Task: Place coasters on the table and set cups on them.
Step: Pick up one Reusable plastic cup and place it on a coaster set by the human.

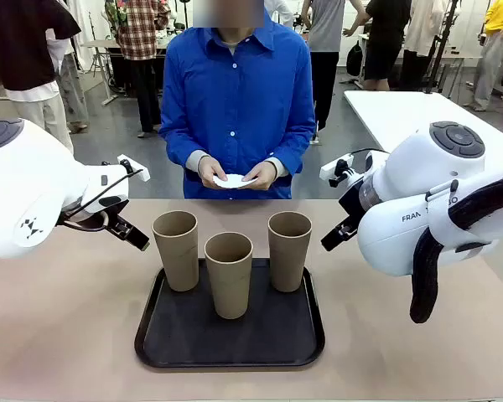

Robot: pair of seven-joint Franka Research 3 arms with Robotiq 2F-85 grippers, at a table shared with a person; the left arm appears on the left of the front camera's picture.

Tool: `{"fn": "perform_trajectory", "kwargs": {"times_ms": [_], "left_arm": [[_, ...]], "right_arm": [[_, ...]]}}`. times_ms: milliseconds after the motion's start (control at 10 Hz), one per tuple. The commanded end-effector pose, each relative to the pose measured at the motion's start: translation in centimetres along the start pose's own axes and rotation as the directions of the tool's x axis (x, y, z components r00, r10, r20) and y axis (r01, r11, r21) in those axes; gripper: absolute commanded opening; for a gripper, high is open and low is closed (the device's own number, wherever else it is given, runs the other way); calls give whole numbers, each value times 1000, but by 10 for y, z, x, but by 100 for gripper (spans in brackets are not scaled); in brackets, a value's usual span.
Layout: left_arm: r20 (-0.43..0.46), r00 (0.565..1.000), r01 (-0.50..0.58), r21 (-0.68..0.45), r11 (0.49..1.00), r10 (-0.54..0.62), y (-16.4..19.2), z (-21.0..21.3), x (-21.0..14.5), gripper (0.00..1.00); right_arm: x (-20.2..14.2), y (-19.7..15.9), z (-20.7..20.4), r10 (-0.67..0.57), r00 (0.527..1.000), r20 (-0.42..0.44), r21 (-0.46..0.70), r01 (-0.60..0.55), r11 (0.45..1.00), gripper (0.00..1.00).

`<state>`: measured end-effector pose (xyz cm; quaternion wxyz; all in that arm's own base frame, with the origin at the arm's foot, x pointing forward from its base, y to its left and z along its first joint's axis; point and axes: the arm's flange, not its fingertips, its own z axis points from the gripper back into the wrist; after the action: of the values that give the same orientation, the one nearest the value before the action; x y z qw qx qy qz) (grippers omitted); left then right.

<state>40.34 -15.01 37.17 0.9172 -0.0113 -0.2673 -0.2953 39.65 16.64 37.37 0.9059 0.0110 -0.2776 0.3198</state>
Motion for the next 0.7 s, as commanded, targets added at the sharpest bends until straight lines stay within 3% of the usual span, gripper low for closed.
{"fn": "perform_trajectory", "kwargs": {"times_ms": [0, 600], "left_arm": [[0, 1000, 0, 0, 1000, 0, 0, 0, 0, 100], [0, 1000, 0, 0, 1000, 0, 0, 0, 0, 100]], "right_arm": [[0, 0, 0, 0, 1000, 0, 0, 0, 1000, 100], [0, 0, 0, 0, 1000, 0, 0, 0, 1000, 100]]}}
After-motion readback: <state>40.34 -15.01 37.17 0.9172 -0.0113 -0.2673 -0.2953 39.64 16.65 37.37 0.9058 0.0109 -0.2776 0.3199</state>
